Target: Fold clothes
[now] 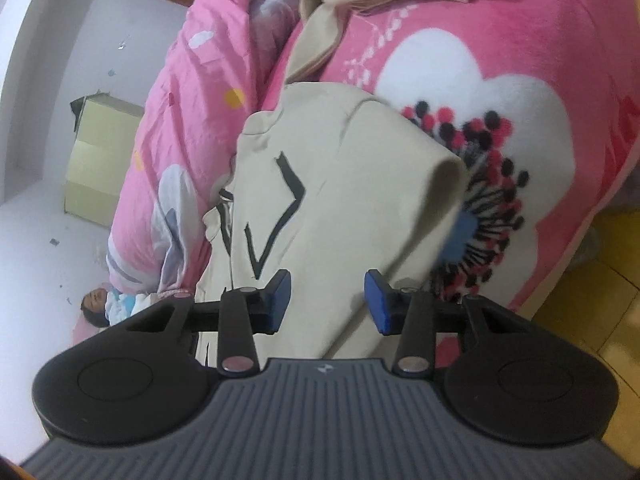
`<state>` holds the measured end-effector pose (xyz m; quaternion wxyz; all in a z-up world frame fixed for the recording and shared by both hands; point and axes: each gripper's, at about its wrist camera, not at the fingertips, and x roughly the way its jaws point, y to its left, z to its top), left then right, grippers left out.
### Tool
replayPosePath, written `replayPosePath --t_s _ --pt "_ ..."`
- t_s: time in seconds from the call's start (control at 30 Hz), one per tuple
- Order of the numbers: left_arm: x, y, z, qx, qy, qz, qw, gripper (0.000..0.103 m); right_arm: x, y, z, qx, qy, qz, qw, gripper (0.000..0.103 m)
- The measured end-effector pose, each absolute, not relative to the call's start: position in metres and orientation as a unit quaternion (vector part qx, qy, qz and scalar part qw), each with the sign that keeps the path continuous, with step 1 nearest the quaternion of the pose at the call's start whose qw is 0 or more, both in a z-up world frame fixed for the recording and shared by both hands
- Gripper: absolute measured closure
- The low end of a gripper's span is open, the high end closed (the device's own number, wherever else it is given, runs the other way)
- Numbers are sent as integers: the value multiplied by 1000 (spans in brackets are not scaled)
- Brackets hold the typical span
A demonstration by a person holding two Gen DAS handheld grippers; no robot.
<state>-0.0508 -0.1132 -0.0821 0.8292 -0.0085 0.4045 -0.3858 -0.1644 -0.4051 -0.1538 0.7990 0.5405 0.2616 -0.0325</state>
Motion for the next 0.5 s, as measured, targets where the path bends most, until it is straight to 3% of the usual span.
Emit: replayPosePath --t_s 0.5 --pt "-71 -136 -95 33 415 -383 825 61 -170 -415 -180 590 246 -32 768 69"
